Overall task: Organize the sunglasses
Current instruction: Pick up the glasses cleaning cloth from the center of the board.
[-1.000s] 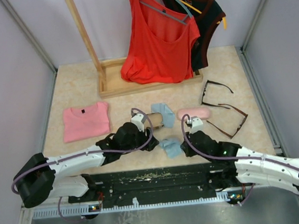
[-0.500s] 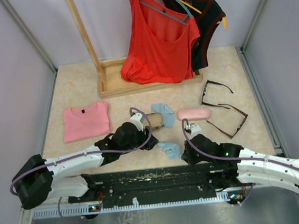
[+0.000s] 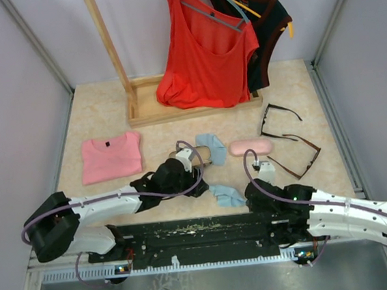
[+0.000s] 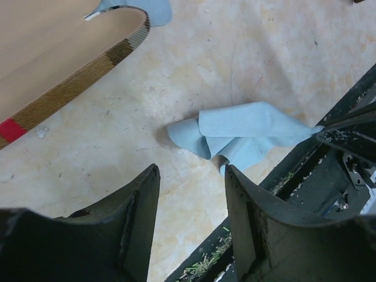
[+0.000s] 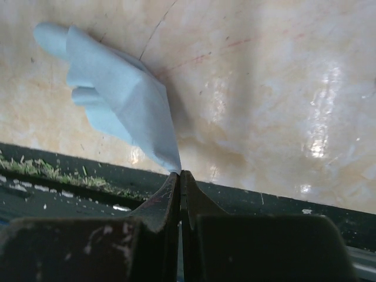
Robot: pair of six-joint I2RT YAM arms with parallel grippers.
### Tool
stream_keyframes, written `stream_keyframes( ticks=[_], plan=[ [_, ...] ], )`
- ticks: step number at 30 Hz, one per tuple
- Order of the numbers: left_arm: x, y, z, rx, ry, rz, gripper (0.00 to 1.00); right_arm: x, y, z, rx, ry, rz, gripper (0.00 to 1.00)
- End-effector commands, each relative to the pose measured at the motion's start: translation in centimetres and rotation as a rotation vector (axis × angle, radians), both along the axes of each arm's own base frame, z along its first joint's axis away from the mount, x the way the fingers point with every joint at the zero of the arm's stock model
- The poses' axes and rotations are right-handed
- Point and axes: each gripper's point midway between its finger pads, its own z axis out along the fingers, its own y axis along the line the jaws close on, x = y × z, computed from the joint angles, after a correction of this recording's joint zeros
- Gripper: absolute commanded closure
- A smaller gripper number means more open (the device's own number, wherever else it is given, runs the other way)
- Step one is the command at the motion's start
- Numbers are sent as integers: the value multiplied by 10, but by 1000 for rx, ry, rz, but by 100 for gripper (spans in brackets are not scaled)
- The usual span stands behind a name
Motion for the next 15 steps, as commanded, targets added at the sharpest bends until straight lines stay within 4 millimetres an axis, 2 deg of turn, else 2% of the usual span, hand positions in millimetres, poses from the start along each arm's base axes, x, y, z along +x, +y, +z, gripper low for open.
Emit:
stream_keyframes(
  ticks=[1, 5, 12, 15],
  plan=[
    [1, -27, 21, -64, -23, -54, 46, 22, -11, 24, 47, -106, -171, 100],
    [1, -34, 19, -61, -20, -64, 49, 27, -24, 25, 29, -131, -239, 100],
    [1, -47, 14, -46, -12, -99, 52, 23, -32, 5, -72, -85, -266, 100],
    [-2, -51, 13, -40, -9, -117, 53, 25, -34, 3, -75, -93, -286, 100]
  ],
)
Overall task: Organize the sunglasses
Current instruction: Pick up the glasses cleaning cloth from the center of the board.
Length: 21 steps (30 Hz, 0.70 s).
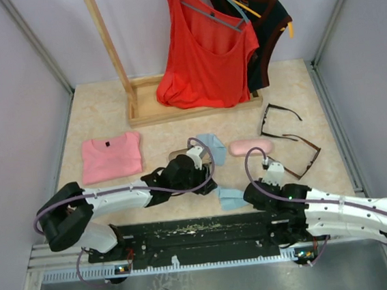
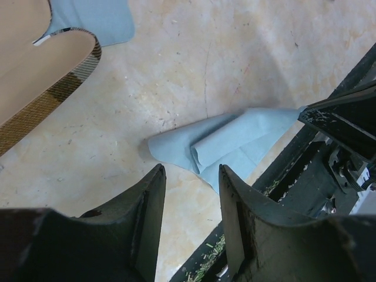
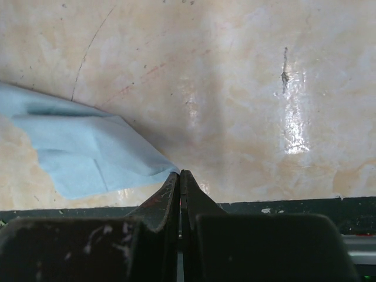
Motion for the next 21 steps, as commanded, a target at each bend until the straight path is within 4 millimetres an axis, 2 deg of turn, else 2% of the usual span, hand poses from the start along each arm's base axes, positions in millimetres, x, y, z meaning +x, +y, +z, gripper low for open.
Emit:
stream_keyframes(
  ticks=[1, 4, 8, 16, 21],
  plan=[
    [-2, -17, 13, -35, -27, -52, 52, 11, 0, 11, 23, -57, -66, 100],
    [-5, -21, 13, -29, -28, -69, 53, 15, -3, 14, 38, -88, -97, 100],
    [-11, -27, 8, -16, -18, -92, 56, 21, 4, 16, 96, -103, -80, 100],
    [-25, -31, -2, 4, 6, -91, 58, 33, 9, 8, 113, -82, -56, 100],
    [-34, -40, -6, 72, -71, -129, 58, 37, 7, 2, 96, -71, -58, 100]
  ],
)
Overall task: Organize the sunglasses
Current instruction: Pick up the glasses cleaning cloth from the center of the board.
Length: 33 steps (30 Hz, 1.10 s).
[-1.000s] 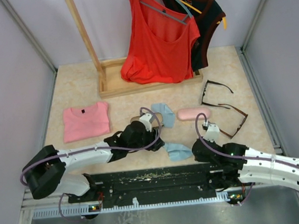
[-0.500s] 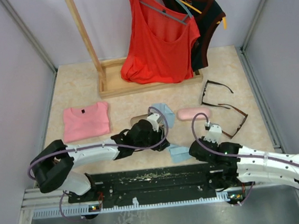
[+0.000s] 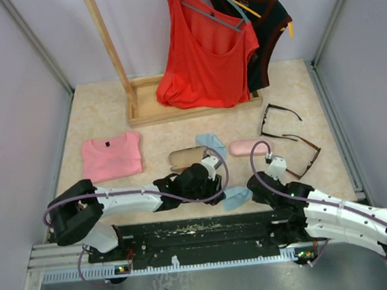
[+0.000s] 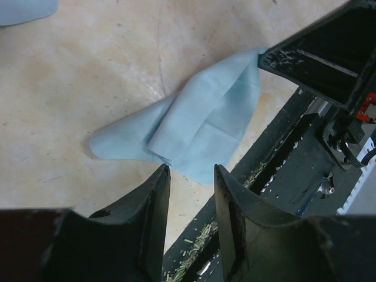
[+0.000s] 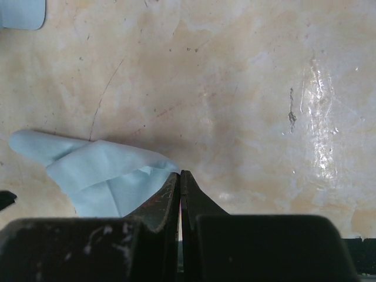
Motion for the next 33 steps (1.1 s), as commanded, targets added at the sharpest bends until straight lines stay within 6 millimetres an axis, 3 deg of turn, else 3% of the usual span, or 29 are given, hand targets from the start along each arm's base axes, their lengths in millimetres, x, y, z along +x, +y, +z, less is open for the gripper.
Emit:
stream_keyframes(
  ticks=[1, 13, 19, 27, 33],
  plan=[
    [0, -15, 4, 42, -99, -28, 58, 11, 8, 4, 35, -27, 17, 100],
    [29, -23, 1, 153, -286, -47, 51, 38, 9, 1, 135, -40, 32, 100],
    [32, -28, 1, 175, -304, -69, 49, 53, 13, 1, 127, -24, 76, 100],
    [25, -15, -14, 218, -264, -70, 48, 59, 13, 1, 115, -20, 77, 100],
    [14, -22, -27, 196, -211, -111, 48, 57, 12, 0, 116, -16, 76, 100]
  ],
)
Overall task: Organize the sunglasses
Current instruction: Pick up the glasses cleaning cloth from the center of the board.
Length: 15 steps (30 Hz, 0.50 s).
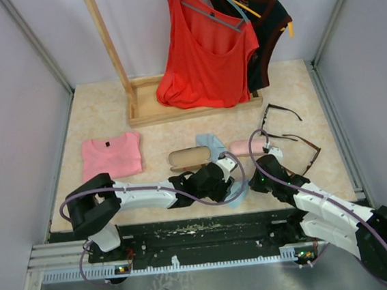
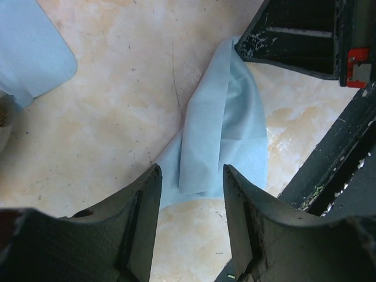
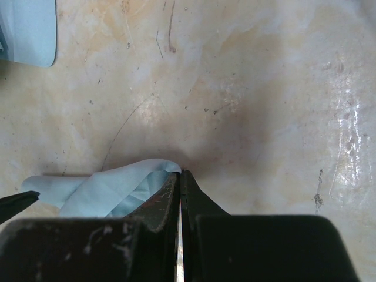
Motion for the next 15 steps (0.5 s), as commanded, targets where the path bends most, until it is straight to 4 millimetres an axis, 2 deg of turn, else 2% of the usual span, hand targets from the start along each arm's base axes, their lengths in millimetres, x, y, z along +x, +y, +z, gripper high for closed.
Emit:
stream_keyframes(
  ticks=[1, 10, 15],
  plan=[
    [-7, -3, -17, 12, 48, -19, 48, 14, 7, 17, 28, -56, 7, 100],
    [-8, 1, -30, 39, 69, -5, 51, 14, 8, 21, 31, -63, 13, 100],
    [-9, 0, -25, 25, 71, -5, 67, 14, 6, 23, 25, -68, 16, 100]
  ],
)
